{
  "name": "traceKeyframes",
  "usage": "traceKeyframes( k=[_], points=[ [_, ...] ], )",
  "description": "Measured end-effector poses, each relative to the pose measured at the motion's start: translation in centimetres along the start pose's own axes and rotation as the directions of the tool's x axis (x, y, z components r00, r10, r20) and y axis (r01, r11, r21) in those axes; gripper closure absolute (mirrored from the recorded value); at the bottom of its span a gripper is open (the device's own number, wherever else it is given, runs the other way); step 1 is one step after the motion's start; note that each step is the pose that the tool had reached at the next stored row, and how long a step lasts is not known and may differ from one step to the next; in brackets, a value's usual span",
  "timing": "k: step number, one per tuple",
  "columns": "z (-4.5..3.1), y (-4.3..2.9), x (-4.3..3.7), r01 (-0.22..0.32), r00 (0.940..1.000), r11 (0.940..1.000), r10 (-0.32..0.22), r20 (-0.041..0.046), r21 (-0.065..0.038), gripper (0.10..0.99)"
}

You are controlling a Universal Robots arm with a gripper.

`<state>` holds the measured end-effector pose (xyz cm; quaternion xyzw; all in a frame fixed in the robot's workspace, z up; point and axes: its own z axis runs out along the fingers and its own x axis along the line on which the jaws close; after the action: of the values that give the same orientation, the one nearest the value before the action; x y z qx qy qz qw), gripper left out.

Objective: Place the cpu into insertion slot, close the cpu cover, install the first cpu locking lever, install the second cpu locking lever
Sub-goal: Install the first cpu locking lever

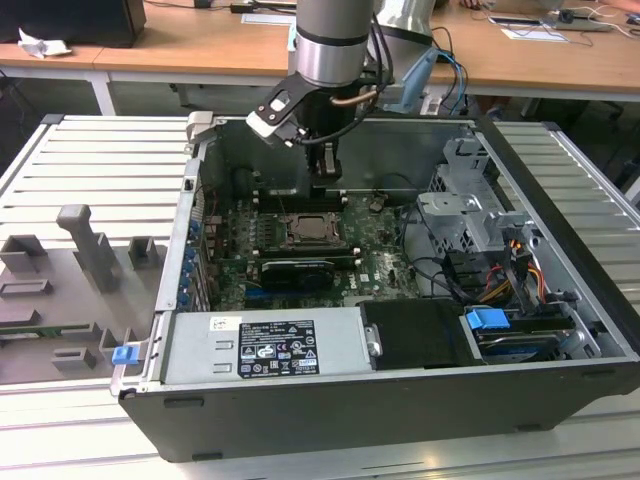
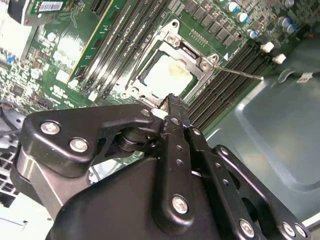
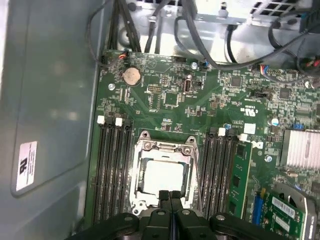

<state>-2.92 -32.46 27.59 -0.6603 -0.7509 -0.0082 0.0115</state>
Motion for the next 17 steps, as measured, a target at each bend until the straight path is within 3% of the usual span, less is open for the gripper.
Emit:
traceKeyframes(
  k=[1, 5, 7, 9, 11, 12, 14, 15, 17],
  points=[
    [0.0, 0.0, 0.0, 0.045, 0.999, 0.999, -0.045, 0.0001, 0.001, 0.98],
    [0.01, 0.0, 0.0, 0.124, 0.9923, 0.9923, -0.124, 0.0, 0.003, 0.98],
    [0.01, 0.0, 0.0, 0.178, 0.9841, 0.9841, -0.178, -0.0001, 0.005, 0.98],
    [0.01, 0.0, 0.0, 0.239, 0.971, 0.9709, -0.239, -0.0003, 0.007, 0.98],
    [0.01, 0.0, 0.0, 0.275, 0.9616, 0.9615, -0.275, -0.0003, 0.008, 0.98],
    [0.01, 0.0, 0.0, 0.297, 0.9549, 0.9549, -0.297, -0.0005, 0.008, 0.98],
    [0.01, 0.0, 0.0, 0.391, 0.9204, 0.9203, -0.391, -0.0012, 0.011, 0.98],
    [0.01, 0.0, 0.0, 0.411, 0.9116, 0.9116, -0.411, -0.0015, 0.012, 0.98],
    [0.01, 0.0, 0.0, 0.46, 0.8879, 0.8878, -0.46, -0.0019, 0.013, 0.98]
  ],
)
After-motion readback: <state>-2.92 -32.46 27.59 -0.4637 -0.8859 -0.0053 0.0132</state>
